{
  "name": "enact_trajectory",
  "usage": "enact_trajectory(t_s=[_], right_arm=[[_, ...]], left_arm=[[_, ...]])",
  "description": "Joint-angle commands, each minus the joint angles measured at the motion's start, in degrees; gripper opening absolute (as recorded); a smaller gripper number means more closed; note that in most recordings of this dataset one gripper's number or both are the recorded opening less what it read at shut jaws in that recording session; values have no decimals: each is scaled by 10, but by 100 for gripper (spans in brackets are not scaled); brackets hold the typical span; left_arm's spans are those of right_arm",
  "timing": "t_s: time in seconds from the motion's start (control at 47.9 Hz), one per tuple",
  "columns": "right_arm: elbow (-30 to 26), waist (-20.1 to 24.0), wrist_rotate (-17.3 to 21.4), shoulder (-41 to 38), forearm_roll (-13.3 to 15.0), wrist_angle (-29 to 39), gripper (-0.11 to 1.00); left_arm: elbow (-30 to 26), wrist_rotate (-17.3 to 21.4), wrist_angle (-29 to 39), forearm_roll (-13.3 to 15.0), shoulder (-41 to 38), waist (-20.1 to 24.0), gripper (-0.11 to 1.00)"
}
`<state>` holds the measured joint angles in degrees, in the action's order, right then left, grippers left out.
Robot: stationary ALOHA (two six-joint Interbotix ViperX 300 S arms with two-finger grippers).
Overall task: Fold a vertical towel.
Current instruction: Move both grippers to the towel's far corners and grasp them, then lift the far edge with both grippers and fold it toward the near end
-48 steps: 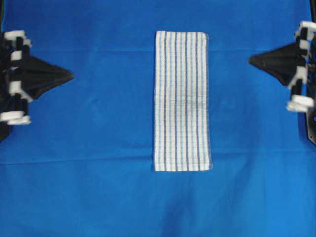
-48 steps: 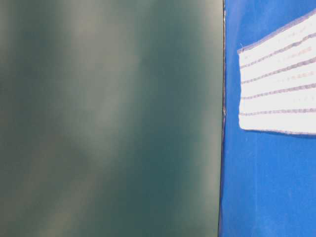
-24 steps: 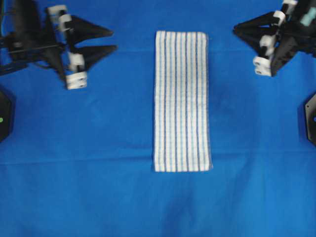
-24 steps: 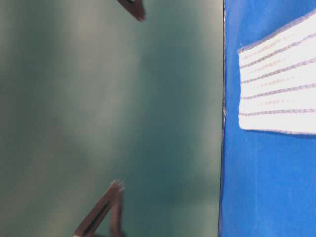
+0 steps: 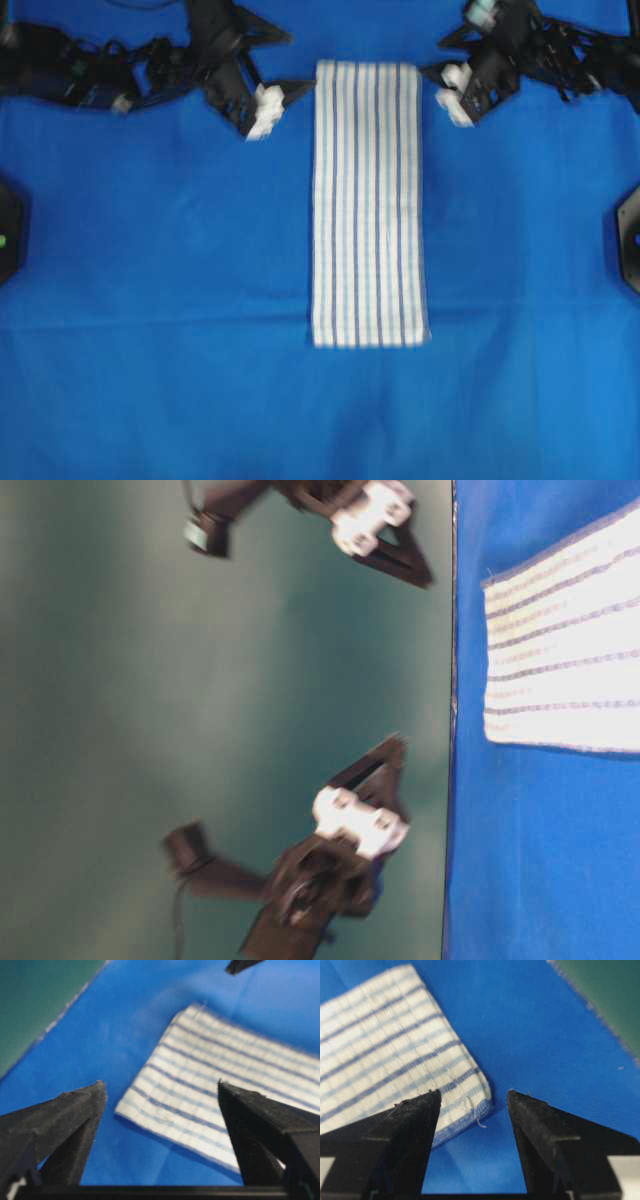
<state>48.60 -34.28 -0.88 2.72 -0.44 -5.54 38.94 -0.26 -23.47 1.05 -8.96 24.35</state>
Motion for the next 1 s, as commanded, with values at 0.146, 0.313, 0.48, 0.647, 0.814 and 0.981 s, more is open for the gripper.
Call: enact_trajectory(t_s=[0.146,0.313,0.48,0.647,0.814,0.981], right_arm=[[-33,-12,-2,-69,1,-27,60],[-39,-17,-1,-101,1,-42,60],[-40,-18,0,-105,-1,-49,59],[-36,-18,1,-112,0,-46,55],[-34,-12,3,-122,0,-54,17],[-33,-11,6,-124,-2,-61,10]], left_arm=[[-58,-2,-7,2,-77,22,85],[-84,-1,-7,2,-120,22,84],[-96,-1,-4,2,-149,22,83],[-94,-1,3,2,-154,22,67],[-93,3,3,2,-155,20,22],[-94,9,3,2,-155,11,3]])
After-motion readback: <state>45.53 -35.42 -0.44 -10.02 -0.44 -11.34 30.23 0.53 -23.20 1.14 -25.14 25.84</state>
